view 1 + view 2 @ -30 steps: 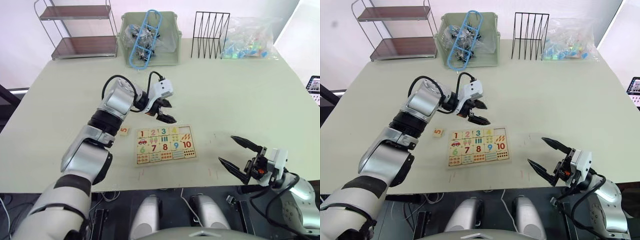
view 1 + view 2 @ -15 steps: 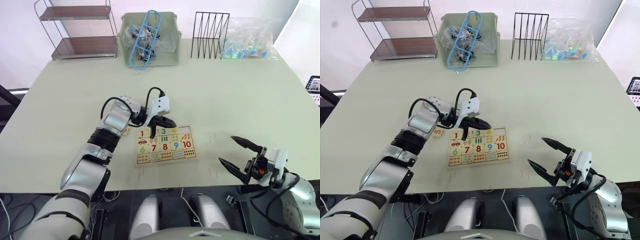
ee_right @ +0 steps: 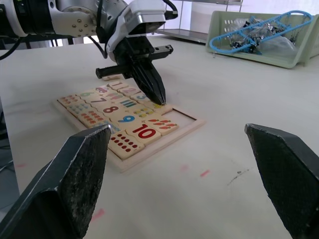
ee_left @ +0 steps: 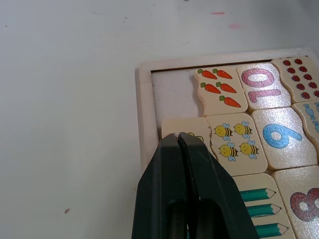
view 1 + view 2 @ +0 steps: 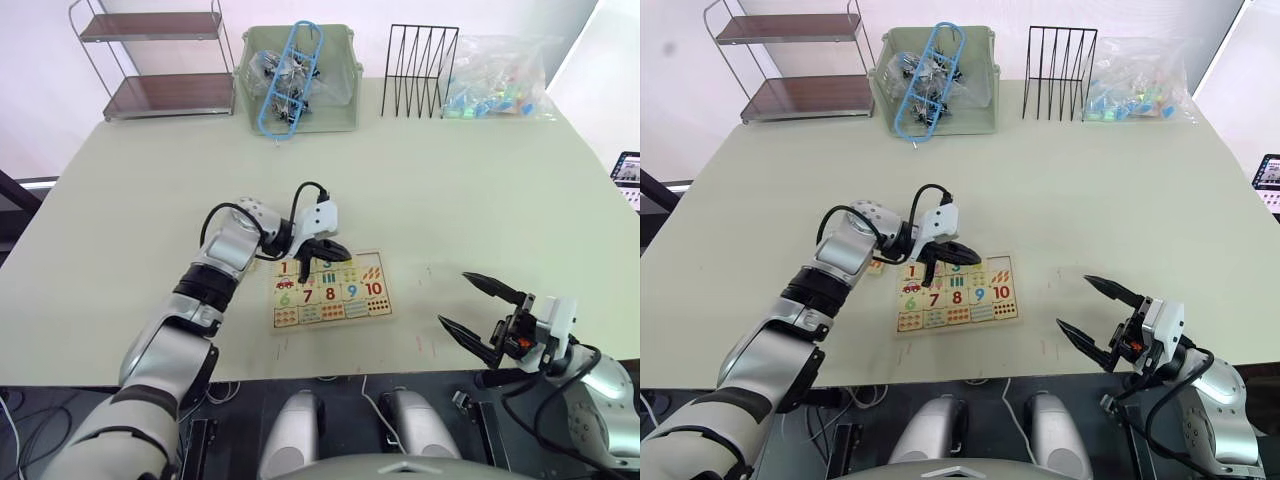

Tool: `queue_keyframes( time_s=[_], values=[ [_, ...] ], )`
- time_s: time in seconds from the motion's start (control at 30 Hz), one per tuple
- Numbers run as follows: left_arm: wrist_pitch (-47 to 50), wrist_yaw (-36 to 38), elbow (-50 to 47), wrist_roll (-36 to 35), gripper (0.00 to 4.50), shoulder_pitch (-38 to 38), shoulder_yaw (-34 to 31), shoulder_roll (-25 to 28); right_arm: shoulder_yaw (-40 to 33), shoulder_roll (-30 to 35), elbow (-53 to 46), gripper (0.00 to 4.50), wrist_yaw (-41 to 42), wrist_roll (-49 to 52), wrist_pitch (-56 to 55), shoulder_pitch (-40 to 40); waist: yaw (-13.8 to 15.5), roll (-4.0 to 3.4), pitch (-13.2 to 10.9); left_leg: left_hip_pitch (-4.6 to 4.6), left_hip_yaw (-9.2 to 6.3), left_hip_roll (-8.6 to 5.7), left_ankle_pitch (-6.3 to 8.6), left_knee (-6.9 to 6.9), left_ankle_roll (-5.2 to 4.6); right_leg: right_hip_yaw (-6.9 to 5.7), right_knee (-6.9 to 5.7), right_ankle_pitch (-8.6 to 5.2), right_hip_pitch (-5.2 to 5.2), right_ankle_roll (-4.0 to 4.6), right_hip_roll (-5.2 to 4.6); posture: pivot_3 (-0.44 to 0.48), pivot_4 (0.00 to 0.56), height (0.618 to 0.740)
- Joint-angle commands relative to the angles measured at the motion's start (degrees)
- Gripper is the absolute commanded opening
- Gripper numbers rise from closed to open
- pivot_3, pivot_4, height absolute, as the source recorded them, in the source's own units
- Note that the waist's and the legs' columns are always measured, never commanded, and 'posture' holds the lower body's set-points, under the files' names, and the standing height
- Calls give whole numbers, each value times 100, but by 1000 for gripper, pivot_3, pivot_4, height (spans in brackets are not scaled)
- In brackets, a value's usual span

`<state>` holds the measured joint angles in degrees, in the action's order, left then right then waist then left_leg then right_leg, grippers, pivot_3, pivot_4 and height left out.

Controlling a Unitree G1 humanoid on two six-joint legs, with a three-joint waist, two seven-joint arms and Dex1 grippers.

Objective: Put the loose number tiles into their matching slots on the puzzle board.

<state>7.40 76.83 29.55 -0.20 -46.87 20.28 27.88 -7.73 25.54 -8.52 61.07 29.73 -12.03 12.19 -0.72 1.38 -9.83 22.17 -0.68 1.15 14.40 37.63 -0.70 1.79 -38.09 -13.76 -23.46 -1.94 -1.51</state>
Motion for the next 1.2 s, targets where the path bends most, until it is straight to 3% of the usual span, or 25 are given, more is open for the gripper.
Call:
queue_keyframes(
  time_s=[0.03,0.27,0.57,0.67,1.2],
  values=[
    [105,24,-140,18,60,79,-30,63,-92,50,-74,4500,44,91,-93,-49,0,0,0,0,0,0,0,0,0,0,0,0,0,0,0,0,150,739],
    [571,41,-537,-583,60,-18,-494,-47,-90,43,-49,4500,78,97,-90,-66,-1,1,-1,3,-2,0,0,0,0,-1,0,0,-1,0,0,0,150,739],
    [2099,-297,-1929,-1760,60,431,-1535,230,-133,42,-28,4500,97,121,-88,-35,-15,0,-1,0,-2,3,0,1,0,-1,-3,0,-1,0,0,0,150,739],
    [2607,-750,-2517,-2166,60,831,-2102,368,-168,84,42,4500,105,132,-58,-118,-16,0,-1,0,-5,6,0,1,0,-2,-4,0,-1,0,-1,0,150,739],
    [2072,-2176,-3647,-2913,60,3390,-4351,722,-406,189,816,4500,62,95,-69,-627,-6,-1,-1,-8,6,12,0,1,1,-1,-3,1,1,0,-28,0,150,739]
  ],
)
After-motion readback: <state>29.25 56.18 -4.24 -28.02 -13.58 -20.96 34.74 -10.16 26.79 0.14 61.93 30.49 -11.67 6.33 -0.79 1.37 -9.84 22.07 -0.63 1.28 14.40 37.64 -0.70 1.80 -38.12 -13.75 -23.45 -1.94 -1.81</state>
